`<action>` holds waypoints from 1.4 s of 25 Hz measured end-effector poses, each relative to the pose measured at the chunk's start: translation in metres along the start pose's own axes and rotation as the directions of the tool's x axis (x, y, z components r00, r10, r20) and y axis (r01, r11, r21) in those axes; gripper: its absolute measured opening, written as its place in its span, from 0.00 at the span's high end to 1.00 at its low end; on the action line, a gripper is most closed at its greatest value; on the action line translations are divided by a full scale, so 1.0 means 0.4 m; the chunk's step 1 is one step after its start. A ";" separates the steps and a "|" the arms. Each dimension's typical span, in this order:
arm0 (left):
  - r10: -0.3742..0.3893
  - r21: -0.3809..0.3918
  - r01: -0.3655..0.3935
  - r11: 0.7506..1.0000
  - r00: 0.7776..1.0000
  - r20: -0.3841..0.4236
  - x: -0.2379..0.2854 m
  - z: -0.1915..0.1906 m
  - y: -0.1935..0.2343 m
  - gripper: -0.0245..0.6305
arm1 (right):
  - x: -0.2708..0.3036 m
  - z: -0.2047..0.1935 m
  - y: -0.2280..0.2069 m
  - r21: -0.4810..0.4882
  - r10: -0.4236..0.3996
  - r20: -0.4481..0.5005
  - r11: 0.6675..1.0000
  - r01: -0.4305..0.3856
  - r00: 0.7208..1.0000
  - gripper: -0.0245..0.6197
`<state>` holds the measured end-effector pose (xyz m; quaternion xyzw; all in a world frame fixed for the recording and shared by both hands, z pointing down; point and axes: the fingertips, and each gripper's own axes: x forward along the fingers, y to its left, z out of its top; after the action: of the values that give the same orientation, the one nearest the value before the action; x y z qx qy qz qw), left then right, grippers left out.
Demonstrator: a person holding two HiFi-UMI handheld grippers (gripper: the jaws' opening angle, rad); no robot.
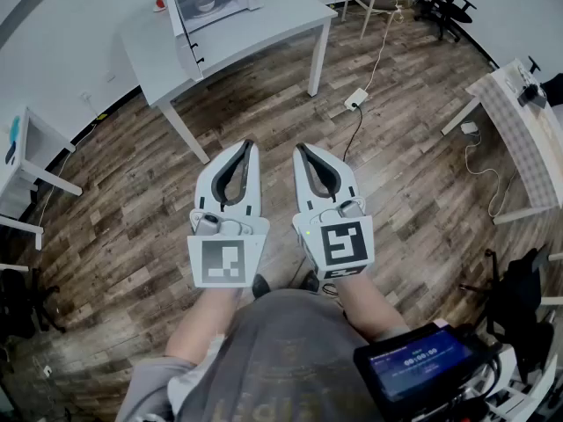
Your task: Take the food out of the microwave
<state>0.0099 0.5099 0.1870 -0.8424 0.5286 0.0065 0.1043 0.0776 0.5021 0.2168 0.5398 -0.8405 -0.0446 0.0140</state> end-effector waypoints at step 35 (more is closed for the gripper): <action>0.060 0.026 -0.058 0.998 0.996 -0.073 0.076 -0.067 -0.150 0.95 | -0.037 -0.098 -0.146 0.076 0.099 -0.036 0.993 -0.096 0.994 0.95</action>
<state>0.0744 0.5031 0.2196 -0.8248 0.5567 -0.0279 0.0945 0.1395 0.4888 0.2511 0.4991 -0.8664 -0.0020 0.0130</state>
